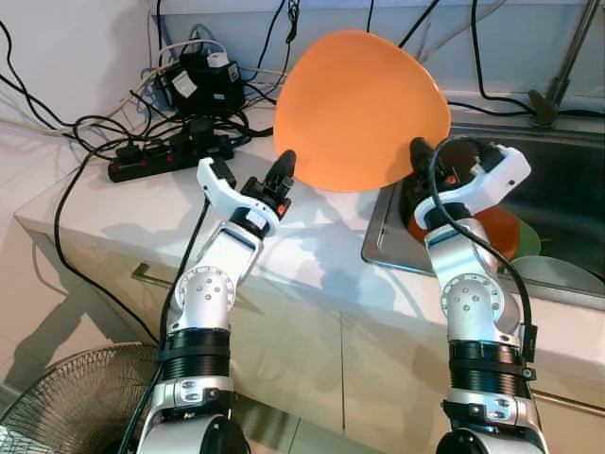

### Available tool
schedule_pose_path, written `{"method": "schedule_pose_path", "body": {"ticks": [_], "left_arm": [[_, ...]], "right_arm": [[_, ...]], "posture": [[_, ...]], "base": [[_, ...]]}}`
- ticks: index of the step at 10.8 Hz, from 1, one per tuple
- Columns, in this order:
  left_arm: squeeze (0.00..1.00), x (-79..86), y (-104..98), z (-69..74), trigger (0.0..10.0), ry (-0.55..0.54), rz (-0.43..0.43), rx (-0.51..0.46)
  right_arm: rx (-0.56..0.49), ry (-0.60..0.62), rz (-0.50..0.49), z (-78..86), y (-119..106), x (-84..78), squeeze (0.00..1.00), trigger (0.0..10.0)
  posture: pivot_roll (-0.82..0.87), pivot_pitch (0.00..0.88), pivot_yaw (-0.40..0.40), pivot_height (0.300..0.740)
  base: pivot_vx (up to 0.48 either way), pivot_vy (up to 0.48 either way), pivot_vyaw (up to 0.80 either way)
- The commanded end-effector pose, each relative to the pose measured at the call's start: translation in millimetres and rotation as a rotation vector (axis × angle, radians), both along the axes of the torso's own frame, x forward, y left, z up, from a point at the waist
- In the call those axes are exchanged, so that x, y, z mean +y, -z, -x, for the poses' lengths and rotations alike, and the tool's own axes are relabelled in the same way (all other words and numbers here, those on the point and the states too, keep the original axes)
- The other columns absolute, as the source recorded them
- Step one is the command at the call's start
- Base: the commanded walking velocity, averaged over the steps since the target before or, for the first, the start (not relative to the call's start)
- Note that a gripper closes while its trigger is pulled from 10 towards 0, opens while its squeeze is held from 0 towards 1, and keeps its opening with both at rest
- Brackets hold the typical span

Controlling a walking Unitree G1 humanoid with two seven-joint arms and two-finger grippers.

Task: Kitchen organization

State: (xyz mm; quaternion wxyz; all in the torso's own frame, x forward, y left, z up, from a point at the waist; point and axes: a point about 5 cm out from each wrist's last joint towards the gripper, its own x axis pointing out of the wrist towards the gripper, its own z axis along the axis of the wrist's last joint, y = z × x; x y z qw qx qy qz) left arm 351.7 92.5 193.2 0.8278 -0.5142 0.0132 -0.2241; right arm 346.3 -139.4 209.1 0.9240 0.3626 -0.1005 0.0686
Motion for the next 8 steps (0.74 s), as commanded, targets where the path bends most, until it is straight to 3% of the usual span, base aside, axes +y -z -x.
{"method": "schedule_pose_path", "body": {"ticks": [1, 7, 8], "left_arm": [[1.0, -21.1, -5, 5.9, 10.0, 0.057, 0.016, -0.034], [0.97, -22.9, 4, 6.7, 10.0, 0.059, -0.093, -0.008], [0.0, -24.5, 6, 7.0, 10.0, 0.07, -0.124, -0.007]], "right_arm": [[0.016, -0.001, 0.02, -1.7, -1, 3.5, 0.0, 0.0], [0.015, 0.029, -0.017, -3.6, -4, -3.5, 0.0, 0.0], [0.014, 0.041, -0.027, -4.1, -5, -7.0, 0.0, 0.0]], "posture": [[0.06, 0.0, 0.138, 0.74], [0.06, 0.0, 0.137, 0.74], [0.06, 0.0, 0.136, 0.74]], "base": [[0.0, 0.0, 0.0], [0.0, 0.0, 0.0], [0.0, 0.0, 0.0]]}}
